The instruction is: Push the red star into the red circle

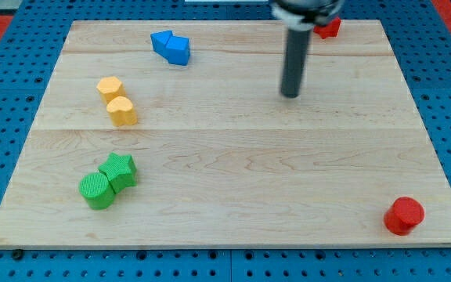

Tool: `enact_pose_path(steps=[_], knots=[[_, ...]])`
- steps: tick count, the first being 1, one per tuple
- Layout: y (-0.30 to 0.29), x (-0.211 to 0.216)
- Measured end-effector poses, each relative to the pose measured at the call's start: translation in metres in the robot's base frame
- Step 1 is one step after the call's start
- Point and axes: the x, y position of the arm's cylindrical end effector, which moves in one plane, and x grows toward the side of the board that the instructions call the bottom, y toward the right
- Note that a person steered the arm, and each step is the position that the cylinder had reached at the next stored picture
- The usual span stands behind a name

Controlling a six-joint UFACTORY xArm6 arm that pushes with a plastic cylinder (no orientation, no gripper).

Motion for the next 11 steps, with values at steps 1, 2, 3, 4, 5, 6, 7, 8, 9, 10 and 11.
enact_pose_path(steps=[1, 2, 3, 4, 5, 6, 7, 8, 9, 10, 11], knots=[[0.084, -0.021], [0.136, -0.072], [0.160, -0.141], [0.155, -0.168], [0.108, -0.168], [-0.004, -0.161], [-0.086, -0.118], [-0.072, -0.159], [-0.102, -0.157], [-0.119, -0.130], [-0.135, -0.111]])
